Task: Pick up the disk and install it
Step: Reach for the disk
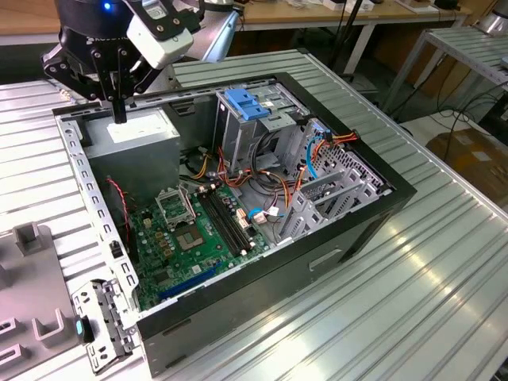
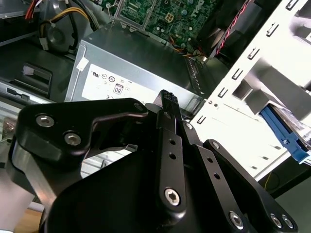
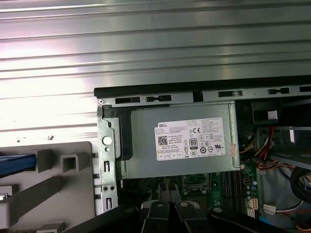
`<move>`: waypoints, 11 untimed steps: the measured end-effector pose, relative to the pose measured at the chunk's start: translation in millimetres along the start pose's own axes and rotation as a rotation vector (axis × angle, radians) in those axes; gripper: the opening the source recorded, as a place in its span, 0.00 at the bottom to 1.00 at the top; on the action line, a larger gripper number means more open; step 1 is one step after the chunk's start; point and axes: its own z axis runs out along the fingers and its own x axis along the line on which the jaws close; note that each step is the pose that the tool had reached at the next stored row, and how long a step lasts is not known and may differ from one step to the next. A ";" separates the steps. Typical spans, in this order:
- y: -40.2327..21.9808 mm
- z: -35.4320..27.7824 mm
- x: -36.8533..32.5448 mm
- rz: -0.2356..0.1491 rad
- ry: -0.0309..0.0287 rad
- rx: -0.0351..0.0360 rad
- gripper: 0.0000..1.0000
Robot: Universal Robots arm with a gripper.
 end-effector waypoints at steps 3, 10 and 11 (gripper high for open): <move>-0.3 0.0 3.2 0.000 0.0002 0.0000 0.11; -0.8 -0.1 10.5 0.000 0.0010 0.0001 0.11; -0.9 -0.1 11.1 0.000 0.0010 0.0001 0.11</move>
